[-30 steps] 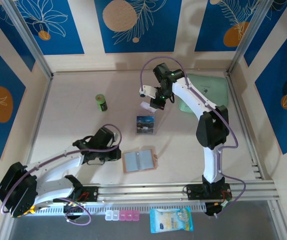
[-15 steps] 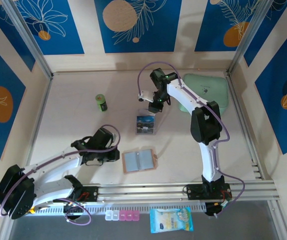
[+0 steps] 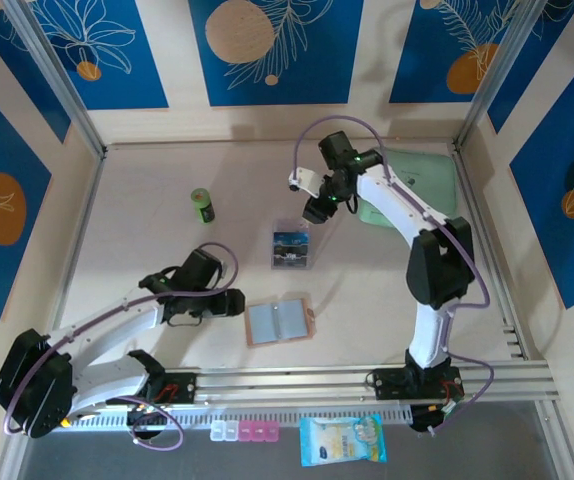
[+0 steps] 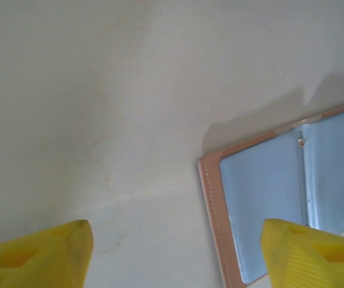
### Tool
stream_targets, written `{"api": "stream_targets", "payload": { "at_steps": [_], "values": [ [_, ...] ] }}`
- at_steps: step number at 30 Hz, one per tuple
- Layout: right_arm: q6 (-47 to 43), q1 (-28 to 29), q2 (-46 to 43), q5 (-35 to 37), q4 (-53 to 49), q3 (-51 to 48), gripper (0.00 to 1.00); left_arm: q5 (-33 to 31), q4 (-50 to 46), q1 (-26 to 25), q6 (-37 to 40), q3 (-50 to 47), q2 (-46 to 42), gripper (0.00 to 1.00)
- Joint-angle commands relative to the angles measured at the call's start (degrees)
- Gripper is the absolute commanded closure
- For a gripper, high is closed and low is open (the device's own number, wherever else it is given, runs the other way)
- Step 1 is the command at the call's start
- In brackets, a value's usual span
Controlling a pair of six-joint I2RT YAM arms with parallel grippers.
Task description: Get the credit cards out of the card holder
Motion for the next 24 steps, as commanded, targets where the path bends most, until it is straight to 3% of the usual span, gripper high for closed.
{"api": "stream_targets", "payload": {
  "at_steps": [1, 2, 3, 4, 5, 11, 15, 19, 24],
  "values": [
    [8.64, -0.08, -4.83, -1.99, 8.32, -7.49, 0.45, -1.82, 0.68, 2.19, 2.90, 1.44, 1.00, 0.06],
    [10.07, 0.03, -6.28, -2.05, 9.98, -10.13, 0.37, -2.28, 0.82, 3.04, 3.43, 1.57, 1.26, 0.00],
    [11.75, 0.13, -7.97, -1.58, 12.07, -13.40, 0.24, -2.83, 0.84, 3.96, 4.21, 1.87, 1.68, 0.00],
    [13.39, 0.27, -9.66, -0.64, 14.03, -16.61, 0.17, -3.15, 0.97, 4.90, 5.25, 2.20, 2.10, 0.00],
    [14.56, 0.36, -11.00, 0.18, 15.29, -19.12, 0.02, -3.36, 1.06, 5.69, 6.36, 2.57, 2.59, 0.00],
    [21.66, 0.01, -18.30, 8.07, 26.12, -36.52, 0.01, -10.00, 2.51, 9.72, 12.01, 4.81, 5.89, 0.00],
    [26.61, -2.12, -22.79, 12.82, 34.83, -46.57, 0.01, -14.63, 9.68, 12.30, 16.28, 2.64, 4.99, 0.00],
    [31.05, -7.25, -26.96, 12.33, 45.72, -55.75, 0.01, -23.98, 17.14, 14.32, 18.40, -0.92, 0.83, 0.00],
    [34.57, -14.32, -30.32, 8.10, 59.12, -63.73, 0.01, -24.04, 29.82, 17.39, 20.76, -5.67, -4.80, 0.00]
  ]
}}
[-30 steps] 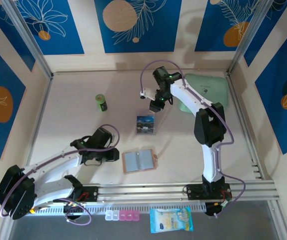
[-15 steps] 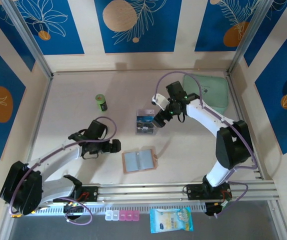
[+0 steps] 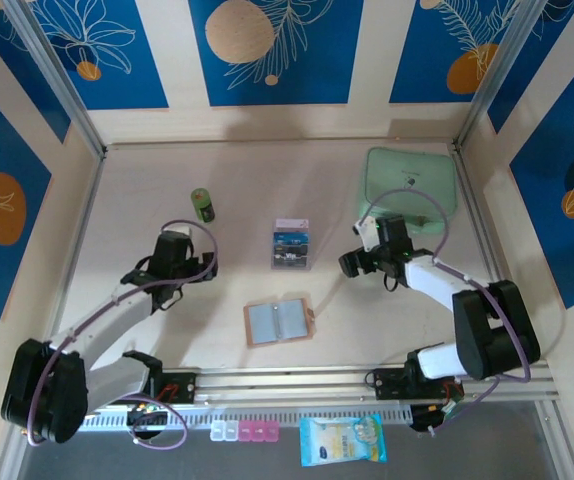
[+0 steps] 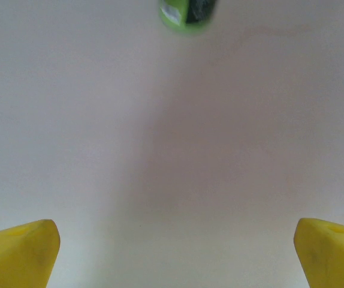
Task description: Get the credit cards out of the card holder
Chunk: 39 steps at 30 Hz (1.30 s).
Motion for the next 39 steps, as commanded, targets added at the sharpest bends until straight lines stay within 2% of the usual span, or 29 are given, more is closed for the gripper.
{"api": "stream_targets", "payload": {
  "at_steps": [1, 5, 9, 15, 20, 21, 25, 31, 39],
  "values": [
    [4.23, -2.83, -2.24, -2.23, 13.41, -2.73, 0.01, -4.54, 12.86, 0.94, 5.80, -2.98, -3.66, 0.00],
    [5.68, -6.87, -1.96, -3.72, 19.80, -4.22, 0.01, -13.58, 14.78, 1.87, 12.37, -2.90, -4.59, 0.01],
    [11.28, -12.20, -0.80, -5.25, 27.20, -5.46, 0.01, -14.50, 20.25, 5.91, 16.96, -4.48, -1.57, 0.01],
    [15.87, -15.02, 2.59, -4.74, 39.00, -7.81, 0.01, -9.62, 38.33, 10.60, 19.99, -9.07, 5.96, 0.01],
    [13.79, -12.91, 8.72, -3.20, 46.80, -9.33, 0.01, -4.13, 49.10, 14.09, 18.70, -9.12, 15.11, 0.01],
    [12.95, -12.07, 9.13, -2.31, 48.11, -9.80, 0.01, -3.31, 48.52, 14.44, 18.34, -8.15, 16.05, 0.01],
    [12.86, -11.87, 8.97, -1.75, 46.36, -9.23, 0.01, 1.59, 57.26, 15.66, 19.24, -8.41, 21.39, 0.01],
    [12.83, -11.83, 8.93, -1.70, 46.77, -9.30, 0.01, 9.20, 65.06, 16.20, 21.20, -9.53, 28.23, 0.01],
    [12.89, -11.92, 8.93, -1.84, 46.52, -9.19, 0.01, 8.87, 63.80, 15.99, 21.69, -8.81, 28.32, 0.00]
  ]
}}
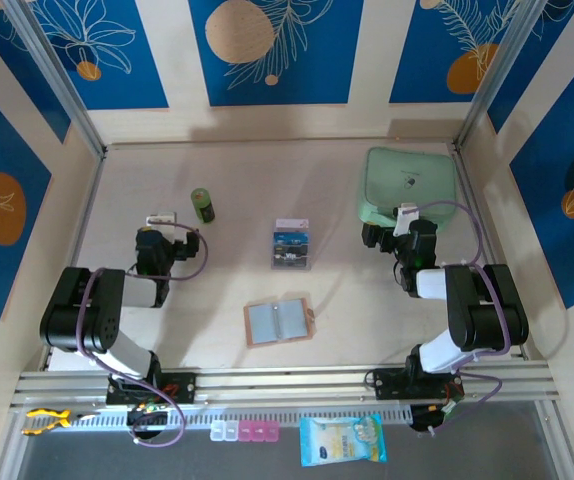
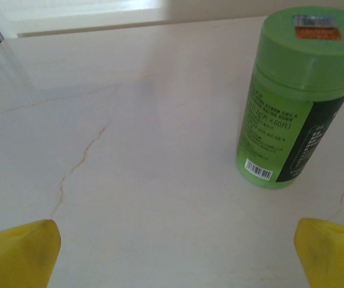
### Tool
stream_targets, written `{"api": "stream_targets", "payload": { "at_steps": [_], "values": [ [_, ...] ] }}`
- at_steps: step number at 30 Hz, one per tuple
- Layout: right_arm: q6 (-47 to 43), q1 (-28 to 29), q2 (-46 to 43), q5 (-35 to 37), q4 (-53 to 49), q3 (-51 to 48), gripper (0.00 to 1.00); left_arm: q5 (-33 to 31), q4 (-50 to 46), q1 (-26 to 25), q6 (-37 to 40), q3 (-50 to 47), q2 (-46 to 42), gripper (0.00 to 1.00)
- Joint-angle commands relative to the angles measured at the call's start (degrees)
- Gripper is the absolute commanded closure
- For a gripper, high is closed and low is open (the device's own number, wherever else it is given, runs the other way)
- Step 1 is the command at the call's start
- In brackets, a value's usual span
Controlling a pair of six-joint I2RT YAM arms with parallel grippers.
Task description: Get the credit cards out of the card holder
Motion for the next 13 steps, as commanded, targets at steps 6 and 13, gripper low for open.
{"api": "stream_targets", "payload": {
  "at_steps": [6, 13],
  "values": [
    [-0.73, -0.09, -0.01, 0.86, 1.78, 0.26, 0.01, 2.13, 2.70, -1.31, 3.42, -0.14, 0.15, 0.00],
    [-1.20, 0.45, -0.61, 1.70, 4.30, -1.41, 0.01, 2.13, 2.72, -1.34, 3.42, -0.10, 0.19, 0.00]
  ]
}}
